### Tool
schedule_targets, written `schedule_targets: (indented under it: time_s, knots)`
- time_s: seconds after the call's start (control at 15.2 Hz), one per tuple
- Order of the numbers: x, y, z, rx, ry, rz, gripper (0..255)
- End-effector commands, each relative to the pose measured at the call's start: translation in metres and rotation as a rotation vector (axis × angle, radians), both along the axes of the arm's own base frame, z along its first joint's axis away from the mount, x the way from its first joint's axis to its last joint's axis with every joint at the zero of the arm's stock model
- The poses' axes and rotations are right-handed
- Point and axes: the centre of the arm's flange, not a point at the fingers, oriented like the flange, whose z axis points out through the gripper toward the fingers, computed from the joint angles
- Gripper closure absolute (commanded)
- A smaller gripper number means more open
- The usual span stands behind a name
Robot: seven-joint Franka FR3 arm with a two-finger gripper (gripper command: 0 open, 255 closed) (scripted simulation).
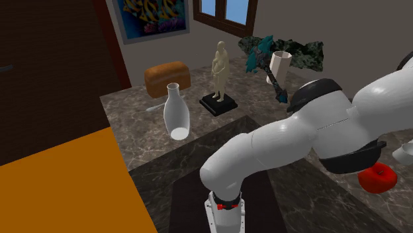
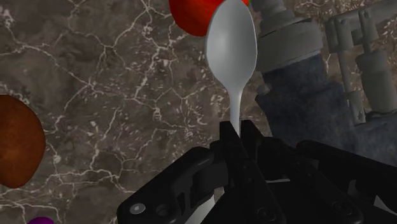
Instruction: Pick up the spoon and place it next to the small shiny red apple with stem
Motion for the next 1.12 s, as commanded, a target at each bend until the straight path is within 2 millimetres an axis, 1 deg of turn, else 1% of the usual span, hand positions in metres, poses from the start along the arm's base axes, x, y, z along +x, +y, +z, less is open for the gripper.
schedule_targets:
  time_s: [0.0, 1.06]
  knots:
    - [0.0, -0.005, -0.011, 0.002, 0.003, -0.001, 255]
    - [0.0, -0.005, -0.095, 0.002, 0.003, -0.001, 255]
